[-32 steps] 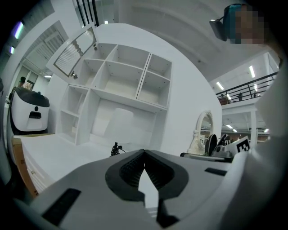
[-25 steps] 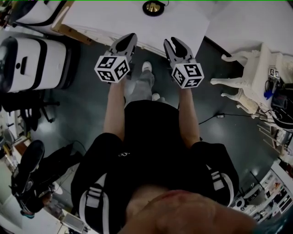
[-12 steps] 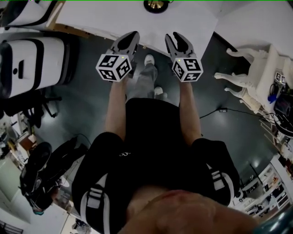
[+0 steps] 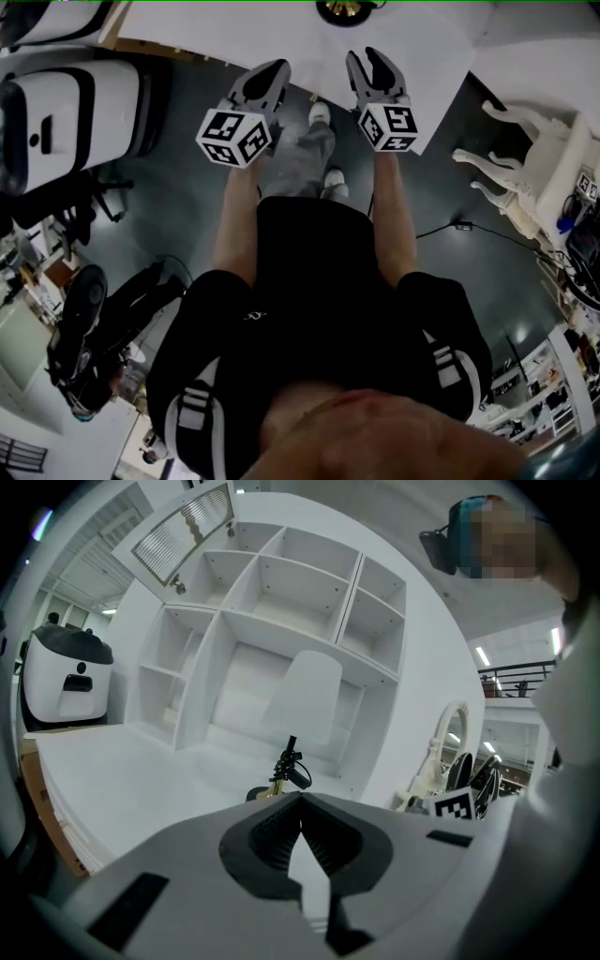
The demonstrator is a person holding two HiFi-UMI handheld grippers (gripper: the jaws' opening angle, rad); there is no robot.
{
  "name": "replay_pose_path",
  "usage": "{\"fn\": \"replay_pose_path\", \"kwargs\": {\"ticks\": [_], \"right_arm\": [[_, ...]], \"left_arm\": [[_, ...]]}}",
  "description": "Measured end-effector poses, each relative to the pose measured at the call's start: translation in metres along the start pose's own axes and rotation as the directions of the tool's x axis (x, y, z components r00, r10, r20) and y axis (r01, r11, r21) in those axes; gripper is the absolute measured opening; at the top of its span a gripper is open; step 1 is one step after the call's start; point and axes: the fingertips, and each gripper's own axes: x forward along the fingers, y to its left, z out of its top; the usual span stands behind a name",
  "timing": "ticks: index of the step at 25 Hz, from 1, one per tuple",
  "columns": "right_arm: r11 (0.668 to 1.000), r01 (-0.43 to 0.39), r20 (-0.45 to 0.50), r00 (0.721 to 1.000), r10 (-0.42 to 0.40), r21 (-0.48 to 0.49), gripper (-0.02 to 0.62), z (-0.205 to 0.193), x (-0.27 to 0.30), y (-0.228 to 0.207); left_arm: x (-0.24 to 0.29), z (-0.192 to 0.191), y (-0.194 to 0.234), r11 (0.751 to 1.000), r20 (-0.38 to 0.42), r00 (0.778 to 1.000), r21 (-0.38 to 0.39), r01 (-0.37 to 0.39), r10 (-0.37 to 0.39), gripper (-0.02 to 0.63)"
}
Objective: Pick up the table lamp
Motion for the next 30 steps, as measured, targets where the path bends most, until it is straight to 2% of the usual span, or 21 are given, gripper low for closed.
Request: {"fn": "replay_pose_path", "kwargs": {"ticks": [4,9,15,30], "right_arm": [[0.999,0.007,-0.029,1.000,-0.008,-0.035,0.153,-0.007,0.028,-0.005],[0.997,0.044,-0.048,0.998,-0.047,-0.067,0.175,-0.008,0.057,-0.015],[0.983,0.094,-0.086,0.990,-0.109,-0.157,0.176,-0.011,0.089,-0.035],[0.979,0.116,-0.120,0.983,-0.137,-0.166,0.179,-0.024,0.142,-0.060]], "left_arm": [[0.004,0.004,0.015,1.000,0.008,1.000,-0.003,0.016,-0.016,0.009],[0.014,0.003,0.031,0.996,-0.057,0.998,0.091,0.026,-0.021,0.009],[0.035,0.011,0.054,0.998,-0.055,0.998,0.058,0.039,-0.035,0.009],[0.077,0.028,0.099,0.998,-0.070,0.997,0.043,0.041,-0.038,0.009]]}}
